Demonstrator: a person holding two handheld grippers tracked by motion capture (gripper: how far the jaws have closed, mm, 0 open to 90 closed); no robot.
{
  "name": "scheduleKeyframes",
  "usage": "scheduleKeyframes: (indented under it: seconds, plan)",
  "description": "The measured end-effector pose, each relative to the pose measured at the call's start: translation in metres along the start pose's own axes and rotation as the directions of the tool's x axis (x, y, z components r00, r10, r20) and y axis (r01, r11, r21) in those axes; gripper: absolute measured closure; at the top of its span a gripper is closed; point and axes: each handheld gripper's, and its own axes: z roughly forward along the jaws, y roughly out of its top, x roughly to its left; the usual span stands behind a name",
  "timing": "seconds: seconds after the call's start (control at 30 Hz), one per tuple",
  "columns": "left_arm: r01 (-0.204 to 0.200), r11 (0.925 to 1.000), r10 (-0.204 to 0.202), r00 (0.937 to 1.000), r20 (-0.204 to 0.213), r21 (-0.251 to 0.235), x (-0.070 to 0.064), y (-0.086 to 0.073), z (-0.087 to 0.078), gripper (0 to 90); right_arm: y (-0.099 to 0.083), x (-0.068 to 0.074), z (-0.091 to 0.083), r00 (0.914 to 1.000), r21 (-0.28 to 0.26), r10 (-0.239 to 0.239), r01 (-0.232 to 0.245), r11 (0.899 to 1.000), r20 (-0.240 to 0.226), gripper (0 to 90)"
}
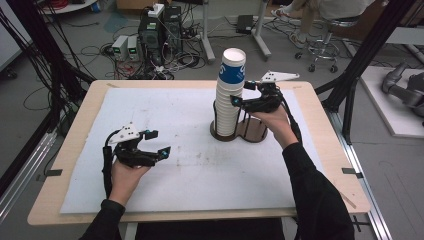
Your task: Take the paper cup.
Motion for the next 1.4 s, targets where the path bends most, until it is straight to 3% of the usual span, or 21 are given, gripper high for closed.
scheduleKeyframes:
  seconds: [0.17,0.47,1.23,1.4]
  plan:
    - [0.000,1.0000,0.000,1.0000,0.005,0.005,0.000,-0.001,0.000,17.3,0.001,-0.001,0.006,0.9997,0.001,0.003,-0.003,1.000,-0.026,13.6]
    - [-0.002,1.0000,0.002,1.0000,0.003,0.010,-0.001,-0.002,0.001,17.2,0.000,-0.001,0.013,0.9996,-0.003,-0.004,0.004,1.000,-0.029,13.6]
    - [-0.004,0.9999,0.004,1.0000,0.001,0.015,-0.003,-0.001,0.002,17.3,0.000,0.004,0.017,0.9998,0.002,-0.010,0.010,1.000,0.018,13.8]
    - [-0.024,0.9997,0.024,0.9997,-0.004,0.007,-0.005,0.005,0.003,17.2,0.000,0.004,0.016,0.9997,0.003,-0.013,0.013,1.000,0.020,13.9]
